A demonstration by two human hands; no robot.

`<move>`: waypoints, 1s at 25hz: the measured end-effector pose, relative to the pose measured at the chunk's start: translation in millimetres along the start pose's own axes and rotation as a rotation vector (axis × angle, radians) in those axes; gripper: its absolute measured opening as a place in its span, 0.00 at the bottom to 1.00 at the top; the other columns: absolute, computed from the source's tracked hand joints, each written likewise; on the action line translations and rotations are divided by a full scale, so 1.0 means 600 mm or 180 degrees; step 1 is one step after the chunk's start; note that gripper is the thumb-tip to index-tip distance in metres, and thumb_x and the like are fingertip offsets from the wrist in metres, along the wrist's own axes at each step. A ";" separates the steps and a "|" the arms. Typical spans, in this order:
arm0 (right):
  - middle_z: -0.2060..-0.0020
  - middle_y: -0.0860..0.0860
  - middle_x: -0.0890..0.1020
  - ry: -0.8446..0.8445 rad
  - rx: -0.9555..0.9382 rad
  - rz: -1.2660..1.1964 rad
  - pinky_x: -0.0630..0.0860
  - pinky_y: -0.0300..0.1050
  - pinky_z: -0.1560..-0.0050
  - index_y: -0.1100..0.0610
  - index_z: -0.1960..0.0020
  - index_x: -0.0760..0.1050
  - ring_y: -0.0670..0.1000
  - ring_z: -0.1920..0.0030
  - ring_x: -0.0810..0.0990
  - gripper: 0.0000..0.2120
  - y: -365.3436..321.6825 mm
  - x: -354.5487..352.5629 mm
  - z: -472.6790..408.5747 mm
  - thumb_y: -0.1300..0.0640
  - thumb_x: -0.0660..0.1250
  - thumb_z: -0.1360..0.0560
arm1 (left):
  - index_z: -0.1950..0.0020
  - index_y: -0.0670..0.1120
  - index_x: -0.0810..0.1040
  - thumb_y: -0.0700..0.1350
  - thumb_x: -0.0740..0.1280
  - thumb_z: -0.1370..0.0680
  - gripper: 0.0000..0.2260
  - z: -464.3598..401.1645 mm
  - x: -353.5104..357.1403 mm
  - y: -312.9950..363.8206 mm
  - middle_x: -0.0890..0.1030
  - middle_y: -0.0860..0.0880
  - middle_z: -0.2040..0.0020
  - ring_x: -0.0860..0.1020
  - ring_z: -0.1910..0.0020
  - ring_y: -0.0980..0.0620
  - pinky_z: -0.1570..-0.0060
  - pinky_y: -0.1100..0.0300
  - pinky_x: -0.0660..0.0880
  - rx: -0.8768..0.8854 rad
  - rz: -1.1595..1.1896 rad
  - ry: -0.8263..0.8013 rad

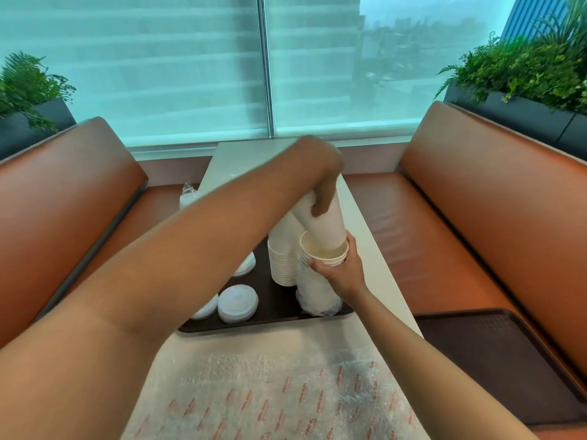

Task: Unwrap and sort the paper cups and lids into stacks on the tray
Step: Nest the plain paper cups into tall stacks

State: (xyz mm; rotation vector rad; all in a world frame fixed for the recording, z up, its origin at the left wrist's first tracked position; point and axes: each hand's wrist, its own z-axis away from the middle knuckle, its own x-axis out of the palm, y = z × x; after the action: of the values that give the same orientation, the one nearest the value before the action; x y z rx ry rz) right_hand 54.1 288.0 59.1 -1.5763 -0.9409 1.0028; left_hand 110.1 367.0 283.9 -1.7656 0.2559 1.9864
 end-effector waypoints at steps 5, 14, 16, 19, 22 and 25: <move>0.35 0.50 0.71 -0.0096 -0.0092 0.0106 0.73 0.47 0.37 0.44 0.34 0.60 0.51 0.37 0.71 0.44 0.002 0.008 0.003 0.50 0.81 0.42 | 0.32 0.48 0.70 0.56 0.76 0.35 0.35 0.002 0.005 -0.104 0.74 0.48 0.37 0.73 0.41 0.48 0.49 0.60 0.69 0.0227 0.1027 0.0977; 0.37 0.46 0.69 -0.0091 -0.0116 0.0083 0.70 0.31 0.47 0.48 0.30 0.59 0.49 0.38 0.70 0.46 0.013 0.013 -0.004 0.50 0.79 0.41 | 0.30 0.44 0.63 0.57 0.72 0.30 0.35 -0.060 0.221 -0.102 0.73 0.45 0.36 0.74 0.42 0.48 0.46 0.60 0.71 -0.0807 0.5172 0.2106; 0.36 0.47 0.69 -0.0077 -0.0145 0.0098 0.71 0.32 0.46 0.49 0.30 0.59 0.49 0.37 0.70 0.47 0.012 0.016 -0.005 0.48 0.78 0.42 | 0.30 0.44 0.60 0.53 0.73 0.29 0.35 -0.065 0.248 -0.095 0.71 0.45 0.34 0.73 0.42 0.49 0.46 0.60 0.71 -0.0710 0.5018 0.2095; 0.37 0.46 0.70 -0.0050 -0.0173 0.0101 0.71 0.31 0.46 0.50 0.29 0.59 0.48 0.38 0.71 0.47 0.015 0.018 -0.006 0.47 0.77 0.43 | 0.30 0.45 0.59 0.51 0.75 0.30 0.36 -0.070 0.293 -0.094 0.70 0.45 0.32 0.72 0.39 0.48 0.45 0.60 0.70 -0.0766 0.4618 0.1686; 0.38 0.46 0.70 -0.0051 -0.0209 0.0058 0.71 0.29 0.47 0.50 0.30 0.59 0.47 0.39 0.71 0.46 0.017 0.018 -0.005 0.48 0.77 0.43 | 0.29 0.46 0.59 0.52 0.77 0.33 0.40 -0.064 0.349 -0.091 0.70 0.45 0.32 0.71 0.36 0.45 0.45 0.57 0.68 -0.0759 0.4022 0.1046; 0.38 0.45 0.70 -0.0077 -0.0185 0.0060 0.71 0.32 0.45 0.49 0.29 0.59 0.46 0.39 0.71 0.47 0.015 0.017 -0.005 0.47 0.77 0.43 | 0.27 0.47 0.58 0.55 0.77 0.34 0.42 -0.064 0.379 -0.085 0.69 0.46 0.31 0.69 0.33 0.45 0.41 0.56 0.66 -0.0705 0.4019 0.0673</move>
State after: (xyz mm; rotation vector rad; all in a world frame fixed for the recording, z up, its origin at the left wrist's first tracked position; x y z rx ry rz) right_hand 61.5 294.8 49.2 -1.6272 -0.9812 1.0176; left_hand 153.2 444.6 65.0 -2.2013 1.5959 2.6284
